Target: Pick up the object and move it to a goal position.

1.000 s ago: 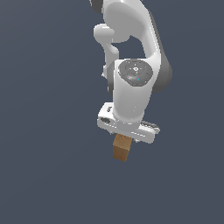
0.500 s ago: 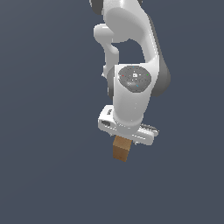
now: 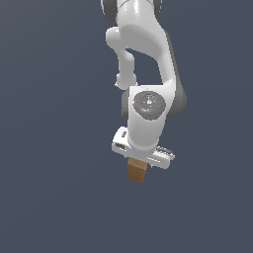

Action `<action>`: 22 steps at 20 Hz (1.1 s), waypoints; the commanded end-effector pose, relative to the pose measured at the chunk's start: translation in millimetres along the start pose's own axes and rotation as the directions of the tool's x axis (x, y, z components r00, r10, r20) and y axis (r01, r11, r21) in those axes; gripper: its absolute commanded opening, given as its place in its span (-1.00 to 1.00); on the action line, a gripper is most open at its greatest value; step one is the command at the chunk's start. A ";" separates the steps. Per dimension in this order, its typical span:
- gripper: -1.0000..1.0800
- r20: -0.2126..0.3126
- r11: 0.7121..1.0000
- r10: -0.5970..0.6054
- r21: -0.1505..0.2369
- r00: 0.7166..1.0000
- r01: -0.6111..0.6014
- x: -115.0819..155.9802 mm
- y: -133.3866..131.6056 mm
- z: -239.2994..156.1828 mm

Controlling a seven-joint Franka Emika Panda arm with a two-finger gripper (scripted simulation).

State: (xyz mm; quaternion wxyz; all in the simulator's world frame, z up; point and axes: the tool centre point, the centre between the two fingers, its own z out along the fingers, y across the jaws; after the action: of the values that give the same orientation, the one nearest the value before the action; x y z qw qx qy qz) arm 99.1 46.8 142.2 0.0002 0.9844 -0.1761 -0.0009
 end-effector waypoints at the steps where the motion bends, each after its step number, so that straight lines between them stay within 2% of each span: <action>1: 0.92 -0.002 1.000 0.000 0.001 1.000 0.000 1.1 -0.5 0.4; 3: 0.92 -0.002 1.000 0.000 0.001 1.000 0.000 1.5 -0.6 -0.6; 4: -1.00 -0.002 1.000 0.000 0.001 1.000 0.000 1.5 -0.6 -0.6; 16: -1.00 0.000 1.000 0.000 0.000 1.000 0.000 1.7 1.3 -0.9; 22: -1.00 0.000 1.000 0.000 0.000 1.000 0.000 10.9 26.6 -15.5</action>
State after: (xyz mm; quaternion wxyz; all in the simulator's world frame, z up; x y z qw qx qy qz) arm 97.1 28.4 146.3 0.0010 0.9846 -0.1749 -0.0066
